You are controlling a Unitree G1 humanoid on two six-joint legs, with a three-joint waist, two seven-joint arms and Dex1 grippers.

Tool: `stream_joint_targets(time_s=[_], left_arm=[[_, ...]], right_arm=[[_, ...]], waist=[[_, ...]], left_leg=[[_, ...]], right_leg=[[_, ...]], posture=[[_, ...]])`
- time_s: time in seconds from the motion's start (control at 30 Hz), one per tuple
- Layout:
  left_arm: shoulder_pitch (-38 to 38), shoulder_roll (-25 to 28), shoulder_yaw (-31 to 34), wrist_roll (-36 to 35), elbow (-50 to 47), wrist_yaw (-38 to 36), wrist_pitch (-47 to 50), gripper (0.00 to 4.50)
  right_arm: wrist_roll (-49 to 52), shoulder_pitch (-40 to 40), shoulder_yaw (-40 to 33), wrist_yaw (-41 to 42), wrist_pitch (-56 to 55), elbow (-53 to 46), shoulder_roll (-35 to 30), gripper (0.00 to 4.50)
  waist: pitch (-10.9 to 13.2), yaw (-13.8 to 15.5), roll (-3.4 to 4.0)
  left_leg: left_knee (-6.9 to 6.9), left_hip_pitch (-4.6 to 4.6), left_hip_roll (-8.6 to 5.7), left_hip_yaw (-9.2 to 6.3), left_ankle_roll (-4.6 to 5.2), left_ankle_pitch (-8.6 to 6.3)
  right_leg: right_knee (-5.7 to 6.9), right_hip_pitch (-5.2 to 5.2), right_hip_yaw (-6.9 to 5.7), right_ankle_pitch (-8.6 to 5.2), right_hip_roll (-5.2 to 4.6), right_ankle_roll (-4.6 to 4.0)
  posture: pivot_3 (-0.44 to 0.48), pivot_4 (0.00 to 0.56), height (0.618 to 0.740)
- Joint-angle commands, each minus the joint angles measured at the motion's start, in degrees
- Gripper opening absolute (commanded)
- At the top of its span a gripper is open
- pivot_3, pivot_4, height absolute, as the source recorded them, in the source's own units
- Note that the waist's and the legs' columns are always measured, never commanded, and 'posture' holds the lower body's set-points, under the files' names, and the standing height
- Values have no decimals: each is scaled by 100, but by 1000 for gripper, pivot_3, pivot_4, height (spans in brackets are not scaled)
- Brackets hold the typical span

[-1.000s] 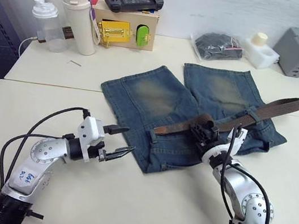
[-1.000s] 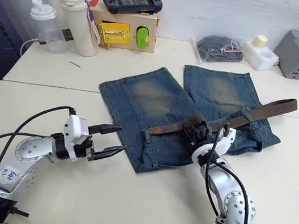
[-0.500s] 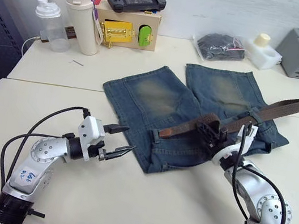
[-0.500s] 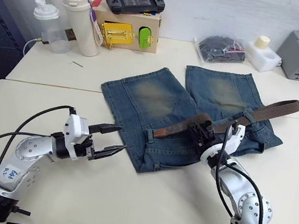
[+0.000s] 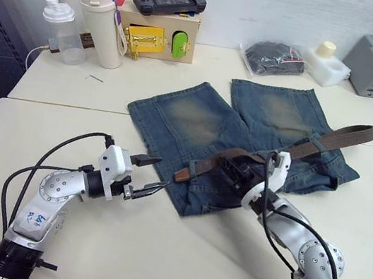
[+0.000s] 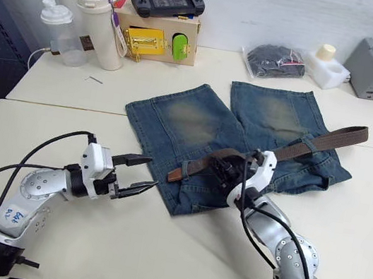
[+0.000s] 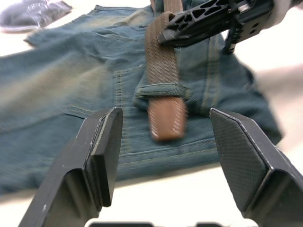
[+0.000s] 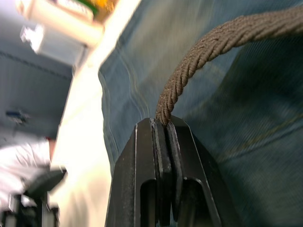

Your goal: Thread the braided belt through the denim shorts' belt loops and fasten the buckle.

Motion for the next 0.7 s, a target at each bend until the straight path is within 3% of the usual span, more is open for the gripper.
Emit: stream_joint_targets(time_s=[0.03, 0.37, 0.7], left_arm=[[-223, 52, -291, 1047, 516, 117, -1502, 3253], [-417, 13, -466, 1928, 1419, 534, -3385, 3253], [-736, -104, -516, 2485, 1908, 1103, -3567, 3253]], right_arm=[[66, 1, 128, -100, 267, 135, 120, 0], [-172, -79, 195, -63, 647, 388, 197, 0], [-344, -103, 162, -41, 771, 352, 423, 0]], waist=[[0, 16, 0], [-10, 36, -16], [-15, -39, -23]], left_leg=[[0, 0, 1, 0, -1, 0], [0, 11, 3, -4, 0, 0], [-1, 17, 3, -14, 0, 0]], right_leg=[[-1, 15, -2, 0, 0, 0], [-11, 0, -11, 0, 25, 0], [-11, 9, -13, 0, 28, 0]], posture=[[0, 150, 646], [0, 150, 646], [0, 150, 646]])
